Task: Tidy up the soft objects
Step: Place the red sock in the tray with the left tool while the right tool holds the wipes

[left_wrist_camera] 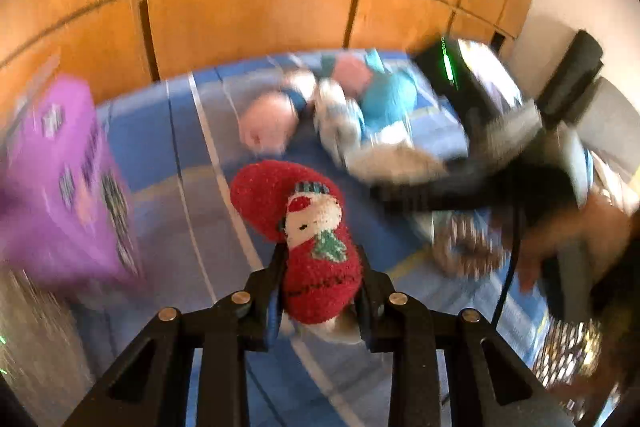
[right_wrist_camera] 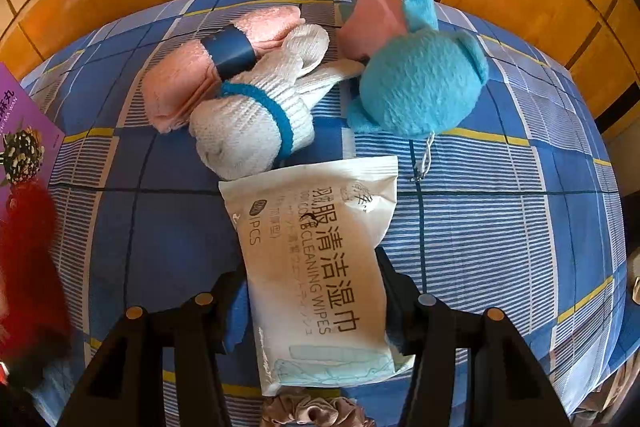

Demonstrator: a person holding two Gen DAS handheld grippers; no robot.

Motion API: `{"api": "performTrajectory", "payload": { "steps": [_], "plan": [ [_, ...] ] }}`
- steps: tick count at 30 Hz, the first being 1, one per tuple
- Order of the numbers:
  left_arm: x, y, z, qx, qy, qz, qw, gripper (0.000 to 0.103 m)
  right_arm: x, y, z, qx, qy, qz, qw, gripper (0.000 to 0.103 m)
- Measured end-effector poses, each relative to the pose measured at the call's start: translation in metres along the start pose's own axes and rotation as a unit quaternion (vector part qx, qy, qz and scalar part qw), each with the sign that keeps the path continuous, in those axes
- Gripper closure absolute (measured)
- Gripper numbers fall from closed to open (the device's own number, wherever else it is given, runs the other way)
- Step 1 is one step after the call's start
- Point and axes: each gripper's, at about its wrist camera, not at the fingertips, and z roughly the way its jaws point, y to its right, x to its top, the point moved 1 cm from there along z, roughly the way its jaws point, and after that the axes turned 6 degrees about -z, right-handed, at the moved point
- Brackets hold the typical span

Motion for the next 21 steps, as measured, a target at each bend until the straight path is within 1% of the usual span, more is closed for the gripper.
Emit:
{"api": "performTrajectory", "payload": {
  "steps": [4, 5, 7, 9, 10, 12, 14, 15, 16, 18, 21],
  "plan": [
    [0.055, -0.008, -0.019, 0.021, 0.039, -0.01, 0.999, 0.073, -0.001, -0.001, 0.0, 0.0, 0.0, -0.001, 1.0, 0.049],
    [0.071, -0.014, -0.027, 0.022, 0.051, -0.016, 0.9983, 0.073, -0.001, -0.002, 0.0, 0.0, -0.001, 0.0, 1.0, 0.049],
    [0.093, -0.026, -0.042, 0.032, 0.07, -0.026, 0.9967, 0.073, -0.001, -0.002, -0.003, 0.001, -0.001, 0.001, 1.0, 0.049],
    [0.118, -0.049, -0.065, 0.054, 0.096, -0.039, 0.9932, 0.073, -0.001, -0.002, -0.003, 0.002, -0.002, 0.0, 1.0, 0.049],
    [0.124, -0.06, -0.075, 0.067, 0.104, -0.045, 0.9913, 0.073, -0.001, -0.002, -0.003, 0.002, -0.002, 0.0, 1.0, 0.048],
    [0.135, -0.094, -0.098, 0.103, 0.123, -0.062, 0.985, 0.073, 0.0, -0.001, -0.002, 0.001, -0.001, -0.002, 1.0, 0.048],
    [0.135, -0.126, -0.117, 0.132, 0.134, -0.086, 0.9783, 0.073, 0.0, -0.002, -0.002, -0.002, 0.0, -0.007, 1.0, 0.048],
    [0.131, -0.151, -0.132, 0.151, 0.14, -0.107, 0.9727, 0.073, 0.0, -0.002, -0.002, -0.002, 0.001, -0.008, 1.0, 0.048],
    [0.127, -0.165, -0.14, 0.16, 0.144, -0.118, 0.9695, 0.073, 0.0, -0.003, -0.003, -0.003, 0.001, -0.009, 1.0, 0.048],
    [0.108, -0.2, -0.163, 0.188, 0.154, -0.148, 0.9588, 0.073, 0.0, -0.004, -0.003, -0.006, 0.003, -0.014, 1.0, 0.048],
    [0.06, -0.243, -0.197, 0.224, 0.162, -0.183, 0.9435, 0.073, 0.0, -0.007, -0.004, -0.012, 0.005, -0.022, 1.0, 0.049]
  ]
}}
